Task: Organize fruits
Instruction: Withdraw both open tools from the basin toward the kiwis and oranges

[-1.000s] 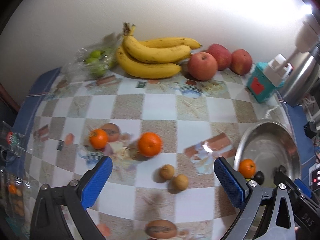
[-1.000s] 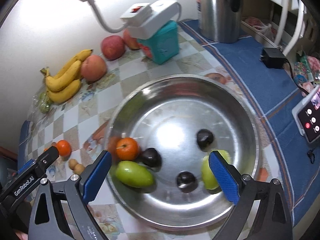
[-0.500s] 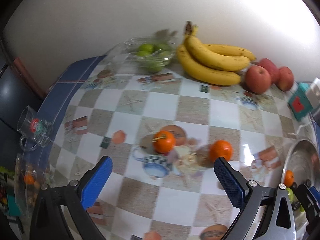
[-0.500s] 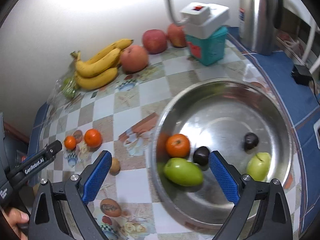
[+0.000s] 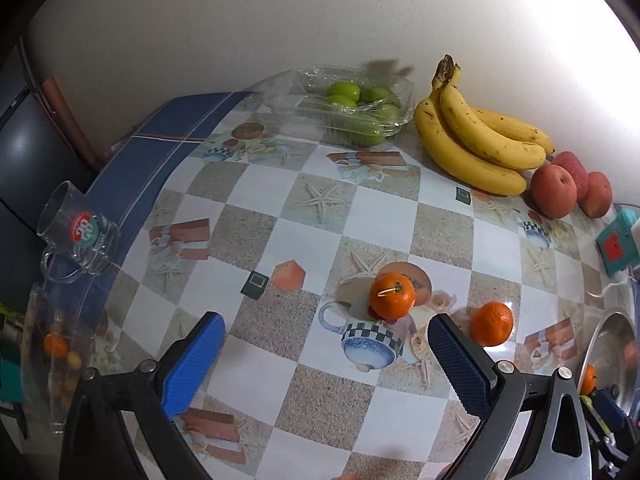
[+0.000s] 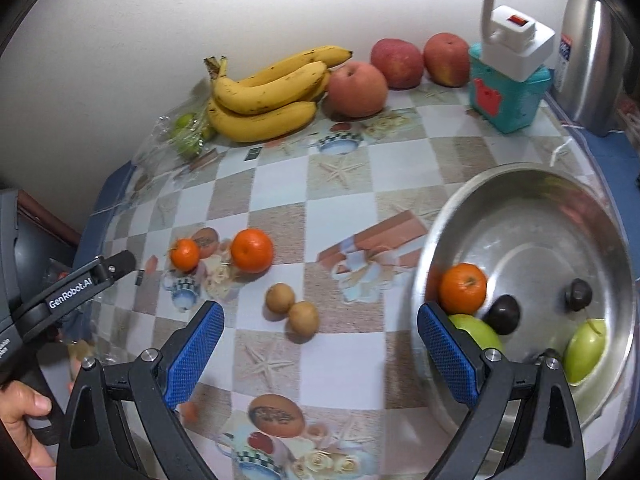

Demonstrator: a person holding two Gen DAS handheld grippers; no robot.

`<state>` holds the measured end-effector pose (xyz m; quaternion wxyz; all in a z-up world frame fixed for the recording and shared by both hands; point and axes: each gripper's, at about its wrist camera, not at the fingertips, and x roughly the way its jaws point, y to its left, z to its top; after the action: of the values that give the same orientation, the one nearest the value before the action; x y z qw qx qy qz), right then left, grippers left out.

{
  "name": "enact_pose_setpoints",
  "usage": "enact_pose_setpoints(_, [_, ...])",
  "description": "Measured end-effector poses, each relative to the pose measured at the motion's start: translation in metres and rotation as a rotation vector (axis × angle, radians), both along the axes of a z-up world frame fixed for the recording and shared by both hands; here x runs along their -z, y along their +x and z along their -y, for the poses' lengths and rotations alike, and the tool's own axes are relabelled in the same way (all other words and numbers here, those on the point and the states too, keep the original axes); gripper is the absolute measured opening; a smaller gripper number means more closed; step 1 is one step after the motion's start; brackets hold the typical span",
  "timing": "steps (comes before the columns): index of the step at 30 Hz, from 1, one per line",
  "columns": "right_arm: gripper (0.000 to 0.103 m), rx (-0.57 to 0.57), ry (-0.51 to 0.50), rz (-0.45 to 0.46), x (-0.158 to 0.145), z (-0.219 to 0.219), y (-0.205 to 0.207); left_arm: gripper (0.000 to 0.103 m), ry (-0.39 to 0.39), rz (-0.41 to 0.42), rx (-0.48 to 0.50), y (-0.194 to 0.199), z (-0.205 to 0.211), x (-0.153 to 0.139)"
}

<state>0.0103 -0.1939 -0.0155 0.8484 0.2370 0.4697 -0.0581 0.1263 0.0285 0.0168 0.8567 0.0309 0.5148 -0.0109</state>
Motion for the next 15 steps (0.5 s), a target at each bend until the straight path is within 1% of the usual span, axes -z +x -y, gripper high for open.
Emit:
enact_pose_setpoints(6, [0.097,-0.016,-0.006,-0.003,0.001,-0.009,0.011,0.103,-0.059,-0.019,0.035,0.010,0.002,0.007])
enact_pose_setpoints(10, [0.097,-0.027,0.004,0.002,0.004,-0.015,0.020,0.102,-0.073,-0.023,0.048,0.016,0.006,0.014])
enact_pose_setpoints(15, [0.097,-0.033,-0.010,-0.027,0.016,-0.019,0.032,0.100,-0.115,-0.036,0.069,0.023,0.012,0.024])
